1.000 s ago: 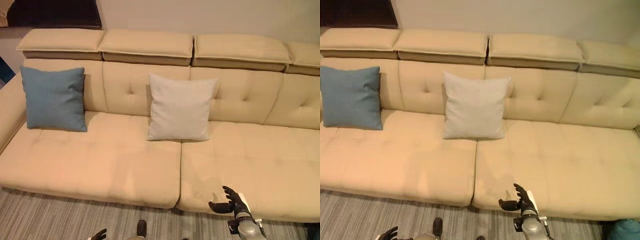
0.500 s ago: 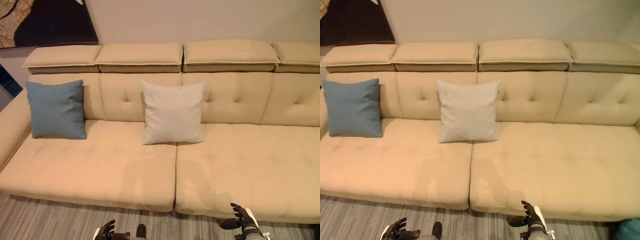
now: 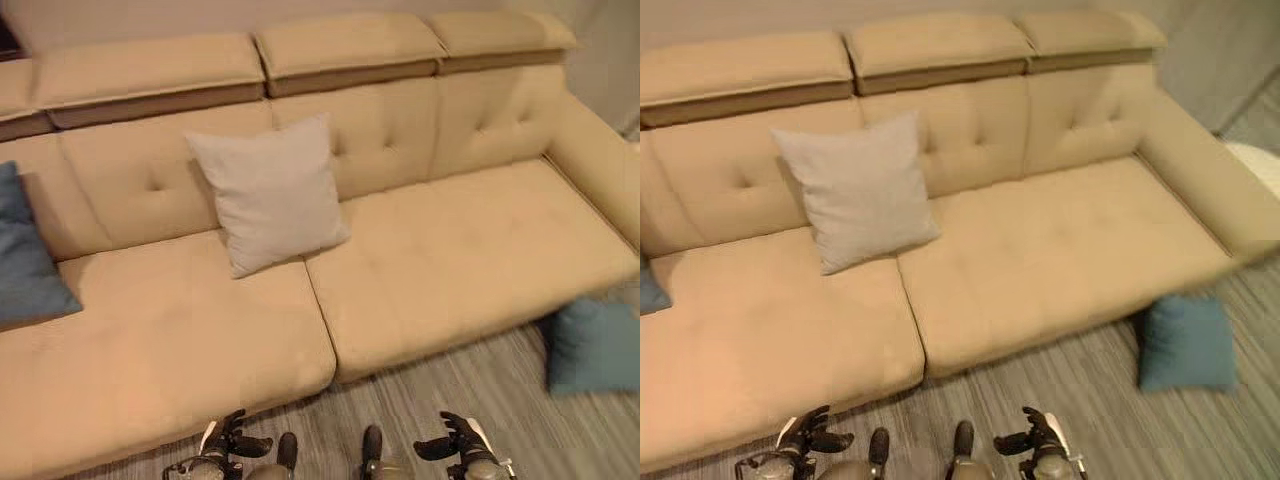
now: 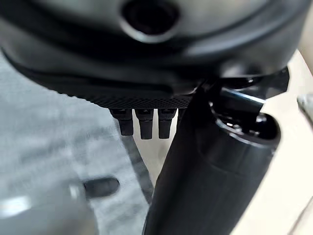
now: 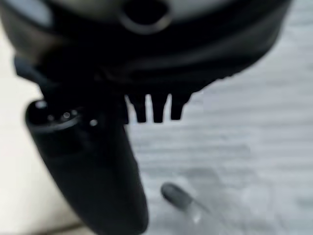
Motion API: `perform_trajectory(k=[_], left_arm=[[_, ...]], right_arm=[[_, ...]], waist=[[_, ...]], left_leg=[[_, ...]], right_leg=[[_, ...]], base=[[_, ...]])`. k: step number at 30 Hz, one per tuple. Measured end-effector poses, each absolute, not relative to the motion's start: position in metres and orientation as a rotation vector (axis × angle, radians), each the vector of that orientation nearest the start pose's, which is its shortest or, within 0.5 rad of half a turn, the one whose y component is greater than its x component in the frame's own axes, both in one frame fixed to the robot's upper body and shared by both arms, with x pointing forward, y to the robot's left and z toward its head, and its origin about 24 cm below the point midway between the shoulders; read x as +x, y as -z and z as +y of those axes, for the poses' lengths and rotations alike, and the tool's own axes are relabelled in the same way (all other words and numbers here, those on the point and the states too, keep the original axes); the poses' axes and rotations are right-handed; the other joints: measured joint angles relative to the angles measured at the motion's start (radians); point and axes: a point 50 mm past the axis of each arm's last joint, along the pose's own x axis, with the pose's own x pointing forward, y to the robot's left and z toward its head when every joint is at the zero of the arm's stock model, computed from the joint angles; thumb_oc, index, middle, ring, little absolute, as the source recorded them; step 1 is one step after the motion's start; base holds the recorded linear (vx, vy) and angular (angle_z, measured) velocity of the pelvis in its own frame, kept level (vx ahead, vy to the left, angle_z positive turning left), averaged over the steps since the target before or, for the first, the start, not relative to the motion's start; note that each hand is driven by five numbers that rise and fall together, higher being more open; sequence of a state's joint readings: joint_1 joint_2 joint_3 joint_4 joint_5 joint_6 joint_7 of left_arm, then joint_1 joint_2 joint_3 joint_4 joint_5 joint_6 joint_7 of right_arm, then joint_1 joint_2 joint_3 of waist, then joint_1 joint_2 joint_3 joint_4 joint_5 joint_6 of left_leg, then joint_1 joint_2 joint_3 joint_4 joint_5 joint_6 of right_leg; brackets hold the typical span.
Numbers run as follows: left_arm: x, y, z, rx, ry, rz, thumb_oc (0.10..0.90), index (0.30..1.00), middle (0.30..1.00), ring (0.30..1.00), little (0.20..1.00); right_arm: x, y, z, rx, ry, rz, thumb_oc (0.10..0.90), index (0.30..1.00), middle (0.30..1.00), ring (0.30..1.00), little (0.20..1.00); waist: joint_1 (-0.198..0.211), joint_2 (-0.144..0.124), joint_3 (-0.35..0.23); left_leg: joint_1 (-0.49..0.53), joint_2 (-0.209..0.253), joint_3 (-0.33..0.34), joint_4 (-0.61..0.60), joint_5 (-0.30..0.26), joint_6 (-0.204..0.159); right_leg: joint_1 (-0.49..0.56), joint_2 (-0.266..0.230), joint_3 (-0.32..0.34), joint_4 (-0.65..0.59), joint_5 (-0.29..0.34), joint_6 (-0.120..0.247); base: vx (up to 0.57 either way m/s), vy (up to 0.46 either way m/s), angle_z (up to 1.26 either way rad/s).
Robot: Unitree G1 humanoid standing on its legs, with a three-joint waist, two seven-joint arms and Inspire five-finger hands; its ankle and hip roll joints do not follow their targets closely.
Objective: Pick up all the scattered cushions and arrange them neatly on the sofa.
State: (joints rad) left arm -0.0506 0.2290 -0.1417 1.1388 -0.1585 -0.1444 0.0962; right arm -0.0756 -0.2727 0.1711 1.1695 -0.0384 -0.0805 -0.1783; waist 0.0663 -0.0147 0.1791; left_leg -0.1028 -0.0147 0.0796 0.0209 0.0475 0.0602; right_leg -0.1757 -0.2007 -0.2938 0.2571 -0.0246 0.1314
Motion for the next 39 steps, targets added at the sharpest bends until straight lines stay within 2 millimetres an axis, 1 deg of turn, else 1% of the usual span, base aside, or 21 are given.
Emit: perform_trajectory(k=[2, 6, 8, 9, 11, 14, 17, 19, 22, 25, 26, 27, 29, 31, 32, 33, 34, 35, 36, 38, 39], left_arm=[[0.135, 0.142, 0.237, 0.208, -0.197, 0.948, 0.8, 0.9, 0.9, 0.9, 0.9], [0.12, 0.141, 0.257, 0.222, -0.257, 0.975, 0.8, 0.9, 0.9, 0.9, 0.9], [0.116, 0.141, 0.263, 0.218, -0.282, 0.98, 0.8, 0.9, 0.9, 0.9, 0.9], [0.106, 0.144, 0.261, 0.21, -0.287, 1.004, 0.8, 0.9, 0.9, 0.9, 0.9], [0.093, 0.149, 0.254, 0.19, -0.279, 1.041, 0.8, 0.9, 0.9, 0.9, 0.9], [0.098, 0.152, 0.239, 0.168, -0.242, 1.034, 0.8, 0.9, 0.9, 0.9, 0.9], [0.11, 0.152, 0.228, 0.158, -0.206, 1.008, 0.8, 0.9, 0.9, 0.9, 0.9], [0.11, 0.154, 0.217, 0.15, -0.165, 1.012, 0.8, 0.9, 0.9, 0.9, 0.9], [0.114, 0.155, 0.208, 0.141, -0.146, 1.005, 0.8, 0.9, 0.9, 0.9, 0.9], [0.111, 0.156, 0.212, 0.152, -0.149, 1.025, 0.8, 0.9, 0.9, 0.9, 0.9], [0.119, 0.153, 0.215, 0.168, -0.153, 1.011, 0.8, 0.9, 0.9, 0.9, 0.9], [0.119, 0.154, 0.215, 0.179, -0.143, 1.015, 0.8, 0.9, 0.9, 0.9, 0.9], [0.127, 0.15, 0.218, 0.189, -0.139, 0.992, 0.8, 0.9, 0.9, 0.9, 0.9], [0.127, 0.147, 0.233, 0.227, -0.164, 1.0, 0.8, 0.9, 0.9, 0.9, 0.9], [0.128, 0.145, 0.241, 0.244, -0.18, 0.999, 0.8, 0.9, 0.9, 0.9, 0.9], [0.138, 0.142, 0.243, 0.25, -0.184, 0.975, 0.8, 0.9, 0.9, 0.9, 0.9], [0.143, 0.138, 0.246, 0.23, -0.212, 0.941, 0.8, 0.9, 0.9, 0.9, 0.9], [0.143, 0.135, 0.252, 0.231, -0.235, 0.928, 0.8, 0.9, 0.9, 0.9, 0.9], [0.139, 0.135, 0.259, 0.232, -0.266, 0.937, 0.8, 0.9, 0.9, 0.9, 0.9], [0.128, 0.139, 0.257, 0.23, -0.273, 0.966, 0.8, 0.9, 0.9, 0.9, 0.9], [0.118, 0.145, 0.248, 0.235, -0.235, 0.999, 0.8, 0.9, 0.9, 0.9, 0.9]], right_arm=[[0.135, 0.142, -0.244, -0.467, 0.125, 1.005, 0.8, 0.9, 0.9, 0.9, 0.9], [0.141, 0.141, -0.242, -0.49, 0.103, 0.986, 0.8, 0.9, 0.9, 0.9, 0.9], [0.141, 0.141, -0.24, -0.5, 0.09, 0.988, 0.8, 0.9, 0.9, 0.9, 0.9], [0.143, 0.141, -0.239, -0.499, 0.089, 0.98, 0.8, 0.9, 0.9, 0.9, 0.9], [0.14, 0.141, -0.239, -0.498, 0.091, 0.977, 0.8, 0.9, 0.9, 0.9, 0.9], [0.129, 0.143, -0.246, -0.51, 0.102, 1.001, 0.8, 0.9, 0.9, 0.9, 0.9], [0.113, 0.143, -0.261, -0.543, 0.126, 1.041, 0.8, 0.9, 0.9, 0.9, 0.9], [0.115, 0.14, -0.271, -0.57, 0.151, 1.045, 0.8, 0.9, 0.9, 0.9, 0.9], [0.11, 0.141, -0.275, -0.581, 0.163, 1.066, 0.8, 0.9, 0.9, 0.9, 0.9], [0.111, 0.142, -0.273, -0.574, 0.165, 1.078, 0.8, 0.9, 0.9, 0.9, 0.9], [0.108, 0.143, -0.274, -0.57, 0.168, 1.086, 0.8, 0.9, 0.9, 0.9, 0.9], [0.108, 0.142, -0.275, -0.548, 0.195, 1.085, 0.8, 0.9, 0.9, 0.9, 0.9], [0.106, 0.144, -0.27, -0.529, 0.194, 1.089, 0.8, 0.9, 0.9, 0.9, 0.9], [0.13, 0.145, -0.244, -0.515, 0.114, 1.018, 0.8, 0.9, 0.9, 0.9, 0.9], [0.15, 0.141, -0.229, -0.507, 0.076, 0.961, 0.8, 0.9, 0.9, 0.9, 0.9], [0.154, 0.14, -0.225, -0.506, 0.062, 0.948, 0.8, 0.9, 0.9, 0.9, 0.9], [0.149, 0.143, -0.223, -0.502, 0.059, 0.977, 0.8, 0.9, 0.9, 0.9, 0.9], [0.148, 0.144, -0.222, -0.499, 0.056, 0.974, 0.8, 0.9, 0.9, 0.9, 0.9], [0.142, 0.145, -0.223, -0.494, 0.065, 0.988, 0.8, 0.9, 0.9, 0.9, 0.9], [0.13, 0.149, -0.228, -0.479, 0.092, 1.023, 0.8, 0.9, 0.9, 0.9, 0.9], [0.108, 0.155, -0.234, -0.482, 0.106, 1.095, 0.8, 0.9, 0.9, 0.9, 0.9]], waist=[[0.026, 0.008, 0.003], [0.059, -0.001, -0.004], [0.09, -0.026, -0.024], [0.085, -0.017, -0.034], [0.089, -0.016, -0.056], [0.081, -0.013, -0.07], [0.067, 0.011, -0.079], [0.069, 0.025, -0.085], [0.059, 0.025, -0.086], [0.043, 0.016, -0.079], [0.025, 0.001, -0.07], [0.012, 0.0, -0.068], [-0.005, -0.029, -0.06], [0.007, -0.053, -0.042], [0.026, -0.052, -0.024], [0.026, -0.037, -0.01], [0.063, -0.029, -0.006], [0.084, -0.023, -0.005], [0.069, -0.02, -0.012], [0.052, -0.018, -0.027], [0.044, -0.003, -0.061]], left_leg=[[0.027, -0.003, 0.037, -0.019, -0.015, -0.002], [0.037, 0.01, 0.131, -0.046, 0.002, -0.015], [0.014, 0.029, 0.192, -0.041, 0.013, -0.032], [0.009, 0.057, 0.195, -0.035, 0.033, -0.062], [0.007, 0.091, 0.206, -0.022, 0.043, -0.08], [-0.028, 0.121, 0.097, 0.026, 0.074, -0.119], [-0.048, 0.128, 0.024, 0.035, 0.122, -0.15], [-0.054, 0.118, -0.061, 0.05, 0.133, -0.168], [-0.047, 0.054, -0.251, 0.024, 0.098, -0.195], [0.007, 0.054, -0.245, -0.037, 0.088, -0.169], [0.013, 0.037, -0.231, -0.034, 0.063, -0.149], [0.047, 0.038, -0.194, -0.055, 0.011, -0.097], [0.063, -0.007, -0.146, -0.065, -0.004, -0.075], [0.052, -0.022, -0.003, -0.054, -0.008, -0.032], [0.041, -0.011, 0.08, -0.04, -0.014, -0.014], [0.037, -0.008, 0.115, -0.029, -0.019, -0.006], [0.057, -0.007, 0.174, -0.035, -0.023, -0.007], [0.065, -0.008, 0.206, -0.035, -0.044, -0.019], [0.066, -0.009, 0.219, -0.032, -0.046, -0.026], [0.066, 0.001, 0.223, -0.025, -0.044, -0.046], [0.066, 0.034, 0.211, -0.018, -0.042, -0.072]], right_leg=[[0.045, -0.005, 0.019, 0.034, -0.049, 0.027], [0.11, -0.011, -0.058, 0.049, -0.133, 0.016], [0.107, -0.011, -0.092, 0.01, -0.163, -0.023], [0.108, 0.026, -0.086, -0.031, -0.147, -0.058], [0.109, 0.08, -0.031, -0.076, -0.128, -0.082], [0.103, 0.114, -0.019, -0.09, -0.114, -0.102], [0.11, 0.126, -0.029, -0.129, -0.081, -0.134], [0.123, 0.128, 0.001, -0.16, -0.046, -0.145], [0.125, 0.124, 0.04, -0.189, -0.025, -0.149], [0.132, 0.148, 0.101, -0.234, 0.004, -0.127], [0.148, 0.141, 0.121, -0.275, 0.025, -0.101], [0.147, 0.139, 0.154, -0.276, 0.039, -0.089], [0.118, 0.087, 0.186, -0.244, 0.045, -0.048], [0.028, 0.071, 0.215, -0.243, 0.137, -0.023], [0.007, 0.056, 0.139, -0.252, 0.152, -0.001], [0.001, 0.011, 0.012, -0.176, 0.114, 0.044], [0.028, -0.088, -0.279, -0.097, 0.087, 0.054], [0.066, -0.139, -0.391, -0.07, 0.081, 0.048], [0.105, -0.144, -0.378, -0.064, 0.055, 0.074], [0.106, -0.085, -0.244, -0.083, -0.012, 0.027], [0.112, -0.018, -0.162, -0.103, -0.037, -0.015]], base=[[-0.13, 0.023, -0.9], [-0.13, -0.053, -0.84], [-0.14, -0.187, -0.87], [-0.12, -0.232, -0.87], [-0.09, -0.166, -0.64], [-0.09, -0.086, -0.22], [-0.07, -0.006, -0.03], [-0.02, -0.015, -0.37], [0.03, 0.043, -0.34], [0.07, 0.148, -0.7], [0.1, 0.242, -0.7], [0.04, 0.247, -0.73], [-0.03, 0.225, -0.85], [-0.05, 0.101, -1.94], [-0.02, 0.019, -2.07], [0.01, 0.008, -1.71], [0.07, -0.061, -1.42], [0.13, -0.175, -1.21], [0.19, -0.294, -0.77], [0.18, -0.281, -0.08], [0.12, -0.309, 0.02]])
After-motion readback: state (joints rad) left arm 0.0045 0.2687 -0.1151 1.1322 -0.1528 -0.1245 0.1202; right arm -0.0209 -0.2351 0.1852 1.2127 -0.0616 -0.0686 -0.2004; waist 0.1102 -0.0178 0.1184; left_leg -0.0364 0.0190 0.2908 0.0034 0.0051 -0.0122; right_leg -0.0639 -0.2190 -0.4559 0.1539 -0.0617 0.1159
